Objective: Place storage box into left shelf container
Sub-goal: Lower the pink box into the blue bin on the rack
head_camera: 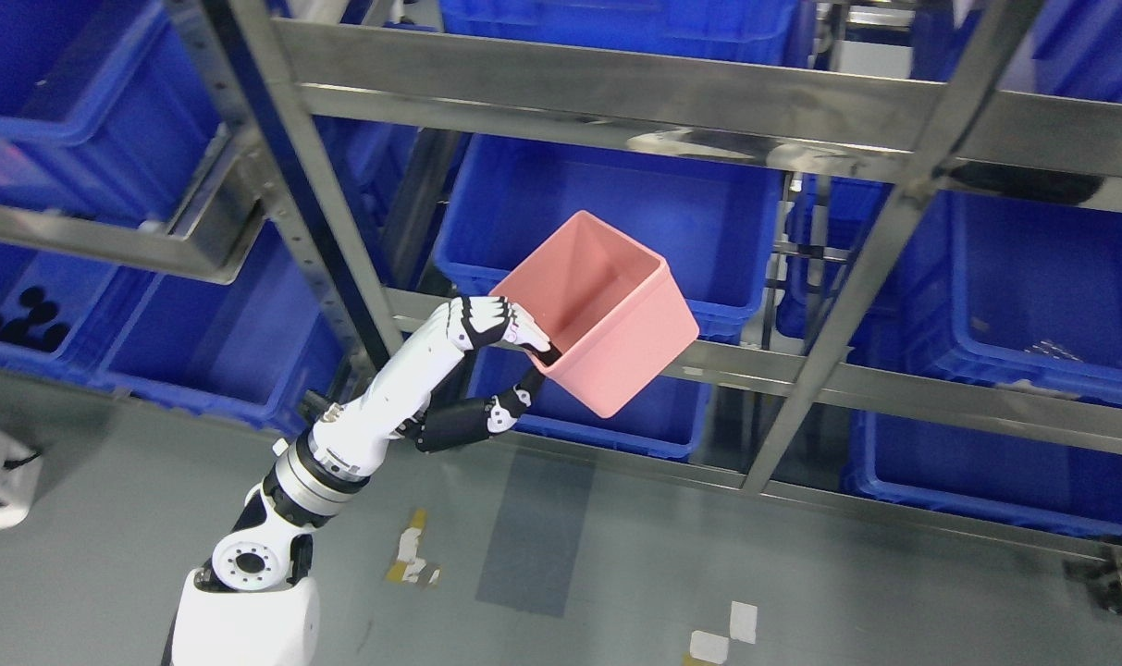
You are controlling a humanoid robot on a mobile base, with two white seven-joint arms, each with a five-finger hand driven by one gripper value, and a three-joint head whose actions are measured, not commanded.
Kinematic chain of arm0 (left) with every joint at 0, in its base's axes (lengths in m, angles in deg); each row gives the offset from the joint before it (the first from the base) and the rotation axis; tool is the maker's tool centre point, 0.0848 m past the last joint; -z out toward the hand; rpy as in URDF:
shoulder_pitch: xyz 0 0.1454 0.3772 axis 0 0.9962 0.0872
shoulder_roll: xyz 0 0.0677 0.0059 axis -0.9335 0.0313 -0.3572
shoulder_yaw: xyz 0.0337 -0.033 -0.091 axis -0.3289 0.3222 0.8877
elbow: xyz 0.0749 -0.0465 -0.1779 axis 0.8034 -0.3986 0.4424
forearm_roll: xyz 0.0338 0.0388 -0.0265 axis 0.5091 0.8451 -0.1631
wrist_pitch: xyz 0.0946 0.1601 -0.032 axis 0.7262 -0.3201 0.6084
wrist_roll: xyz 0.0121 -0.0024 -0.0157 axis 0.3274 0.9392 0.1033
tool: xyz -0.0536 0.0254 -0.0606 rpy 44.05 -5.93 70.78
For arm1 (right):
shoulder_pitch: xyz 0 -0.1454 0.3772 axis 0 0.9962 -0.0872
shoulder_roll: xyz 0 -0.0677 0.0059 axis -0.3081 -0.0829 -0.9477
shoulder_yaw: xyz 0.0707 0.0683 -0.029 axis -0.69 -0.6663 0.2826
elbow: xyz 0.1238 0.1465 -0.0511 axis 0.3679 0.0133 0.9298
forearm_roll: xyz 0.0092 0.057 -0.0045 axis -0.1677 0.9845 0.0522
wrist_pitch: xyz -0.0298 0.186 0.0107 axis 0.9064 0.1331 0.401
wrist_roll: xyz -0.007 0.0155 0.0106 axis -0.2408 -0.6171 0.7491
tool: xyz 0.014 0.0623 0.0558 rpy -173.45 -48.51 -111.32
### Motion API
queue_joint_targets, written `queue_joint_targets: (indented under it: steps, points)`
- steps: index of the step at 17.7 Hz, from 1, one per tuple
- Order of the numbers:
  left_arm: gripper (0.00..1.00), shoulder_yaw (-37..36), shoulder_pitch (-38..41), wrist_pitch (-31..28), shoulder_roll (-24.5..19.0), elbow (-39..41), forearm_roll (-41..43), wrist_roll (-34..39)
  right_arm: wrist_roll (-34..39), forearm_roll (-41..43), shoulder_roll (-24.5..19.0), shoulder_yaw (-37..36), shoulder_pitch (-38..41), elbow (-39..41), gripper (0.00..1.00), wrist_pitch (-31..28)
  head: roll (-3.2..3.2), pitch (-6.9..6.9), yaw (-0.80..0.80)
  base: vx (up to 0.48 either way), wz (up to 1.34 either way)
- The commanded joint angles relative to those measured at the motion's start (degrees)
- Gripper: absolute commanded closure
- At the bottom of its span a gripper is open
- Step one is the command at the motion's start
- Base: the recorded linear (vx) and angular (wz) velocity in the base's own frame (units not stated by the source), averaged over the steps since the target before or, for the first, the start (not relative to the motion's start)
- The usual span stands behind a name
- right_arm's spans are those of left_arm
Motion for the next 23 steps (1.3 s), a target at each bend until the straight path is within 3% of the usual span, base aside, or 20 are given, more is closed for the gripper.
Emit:
queue_joint_targets:
  steps: [1,4,10,14,20,23]
  points:
    - [0.97,-4.9,4.4,-2.3,-1.0,-5.7,0.9,-0.1,0.0,0.2,1.0,0.0,0.4,1.0,0.0,0.0,0.0,0.0,0.0,0.078,-0.37]
    - [0.97,-2.1,3.1,-5.3,-1.0,-13.7,1.3,0.0,0.0,0.2,1.0,0.0,0.4,1.0,0.0,0.0,0.0,0.0,0.0,0.064,-0.43]
    - [0.97,11.8,-12.0,-5.9,-1.0,-35.5,2.4,0.1,0.0,0.2,1.0,0.0,0.4,1.0,0.0,0.0,0.0,-0.01,0.0,0.037,-0.25]
    - [0.97,13.0,-17.9,-9.6,-1.0,-47.6,2.1,0.1,0.0,0.2,1.0,0.0,0.4,1.0,0.0,0.0,0.0,-0.01,0.0,0.0,0.0]
    - [0.96,12.9,-21.0,-12.4,-1.0,-54.2,2.0,2.5,0.0,0.2,1.0,0.0,0.4,1.0,0.0,0.0,0.0,-0.01,0.0,-0.007,0.04]
    - [0.96,13.0,-25.9,-12.4,-1.0,-61.7,2.0,3.7,0.0,0.2,1.0,0.0,0.4,1.0,0.0,0.0,0.0,-0.01,0.0,0.0,0.0]
